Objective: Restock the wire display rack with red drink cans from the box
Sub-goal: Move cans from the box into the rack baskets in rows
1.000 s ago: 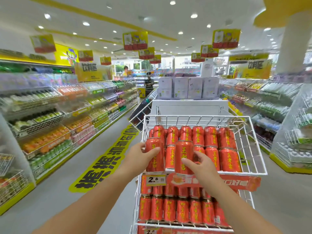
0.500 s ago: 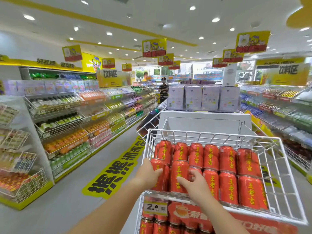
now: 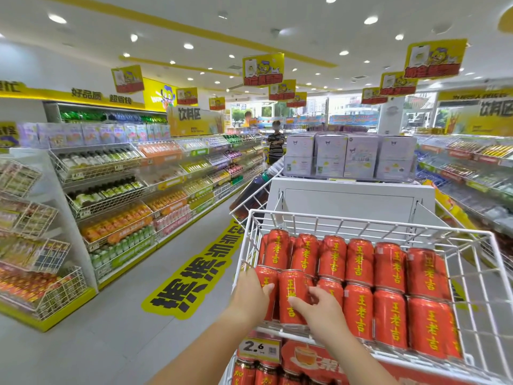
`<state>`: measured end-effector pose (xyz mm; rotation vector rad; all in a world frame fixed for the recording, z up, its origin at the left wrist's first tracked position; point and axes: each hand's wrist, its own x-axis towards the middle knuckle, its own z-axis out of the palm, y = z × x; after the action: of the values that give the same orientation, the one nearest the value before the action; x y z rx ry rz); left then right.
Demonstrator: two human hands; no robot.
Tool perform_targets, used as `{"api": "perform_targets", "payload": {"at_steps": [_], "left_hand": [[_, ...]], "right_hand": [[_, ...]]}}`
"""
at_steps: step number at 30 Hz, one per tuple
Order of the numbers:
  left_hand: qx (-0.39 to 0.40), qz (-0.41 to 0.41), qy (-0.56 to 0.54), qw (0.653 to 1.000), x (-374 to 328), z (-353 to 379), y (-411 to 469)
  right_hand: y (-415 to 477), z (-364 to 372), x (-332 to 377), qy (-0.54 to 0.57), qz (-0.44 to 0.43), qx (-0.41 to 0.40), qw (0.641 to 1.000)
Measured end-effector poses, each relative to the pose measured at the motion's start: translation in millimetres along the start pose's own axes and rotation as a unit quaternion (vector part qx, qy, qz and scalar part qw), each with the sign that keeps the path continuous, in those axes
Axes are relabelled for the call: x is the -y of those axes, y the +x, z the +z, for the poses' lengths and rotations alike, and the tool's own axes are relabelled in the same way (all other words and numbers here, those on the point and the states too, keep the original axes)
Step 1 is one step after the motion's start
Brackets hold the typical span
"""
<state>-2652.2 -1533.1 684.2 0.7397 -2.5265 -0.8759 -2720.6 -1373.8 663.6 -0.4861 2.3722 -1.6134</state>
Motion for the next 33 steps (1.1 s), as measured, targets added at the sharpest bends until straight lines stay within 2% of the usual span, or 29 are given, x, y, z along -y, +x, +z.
{"api": "perform_targets", "payload": {"at_steps": [4,8,11,14,16,20,23,33], "left_hand": [[-0.003,0.005,0.058,0.998,-0.9,-3.8,0.7],[-0.022,0.000,0.011,1.000,1.8,-3.5,-2.0],[-0.036,0.014,0.037,0.999,2.1,-3.5,-6.2],[-0.043,0.048,0.168,0.984,3.2,-4.7,-11.5],[-0.052,0.107,0.288,0.950,3.2,-5.8,-16.6],[-0.049,0.139,0.389,0.909,7.9,-8.1,-24.0],[-0.043,0.150,0.414,0.897,13.9,-9.5,-28.3],[-0.020,0.138,0.427,0.893,24.3,-17.0,-33.5]], "right_hand": [[-0.6,2.8,1.9,0.003,-0.002,-0.008,1.000],[-1.3,3.7,4.2,-0.013,-0.021,-0.013,1.000],[-2.9,6.9,6.9,-0.030,-0.029,-0.010,0.999],[-3.9,11.1,8.3,-0.054,-0.038,-0.013,0.998],[-3.3,12.5,7.6,-0.065,-0.041,-0.016,0.997],[-1.1,15.3,2.2,-0.095,-0.040,-0.017,0.995],[5.1,19.6,-6.9,-0.119,-0.045,-0.021,0.992],[-13.6,21.9,11.7,-0.180,-0.067,-0.020,0.981]]}}
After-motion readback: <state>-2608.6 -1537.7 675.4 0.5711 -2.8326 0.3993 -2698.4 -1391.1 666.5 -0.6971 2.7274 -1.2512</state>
